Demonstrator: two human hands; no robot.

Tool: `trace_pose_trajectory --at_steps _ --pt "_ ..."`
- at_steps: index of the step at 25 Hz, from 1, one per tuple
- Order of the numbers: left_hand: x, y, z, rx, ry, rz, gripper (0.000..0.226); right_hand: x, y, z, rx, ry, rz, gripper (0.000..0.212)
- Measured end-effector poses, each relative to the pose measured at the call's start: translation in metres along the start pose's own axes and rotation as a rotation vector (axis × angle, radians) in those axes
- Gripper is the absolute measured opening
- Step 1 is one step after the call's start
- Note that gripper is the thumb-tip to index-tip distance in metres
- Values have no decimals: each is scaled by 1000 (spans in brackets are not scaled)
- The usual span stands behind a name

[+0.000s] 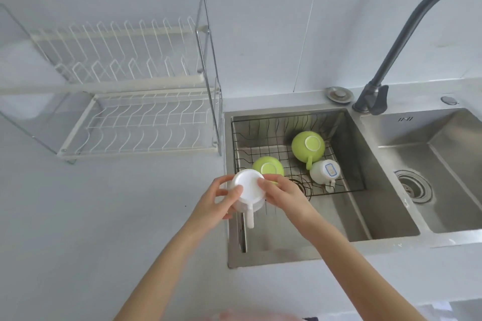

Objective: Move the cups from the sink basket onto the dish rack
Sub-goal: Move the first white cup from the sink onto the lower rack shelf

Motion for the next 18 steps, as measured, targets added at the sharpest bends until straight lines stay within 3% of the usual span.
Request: trace_pose_trajectory --at_steps 5,8,14,18 --pt "-56 5 -13 21 71 54 43 55 12 4 -17 -46 40 24" --pt "-85 3 -16 45 90 81 47 80 21 11 -32 -48 8 37" --pt "-122 -1 -2 108 37 42 43 113 47 25 -97 -79 -87 22" --pt "-143 -5 20 113 -6 53 42 131 68 37 -190 -40 -200 29"
Point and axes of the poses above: each hand's wrist, its own z-axis towards the middle knuckle, its own x-axis out of the palm, y = z × x, the point moved 7 cm from there along z, towards the middle knuckle, and after that the axes turned 1 degree about -z, right-handed, at the moved point
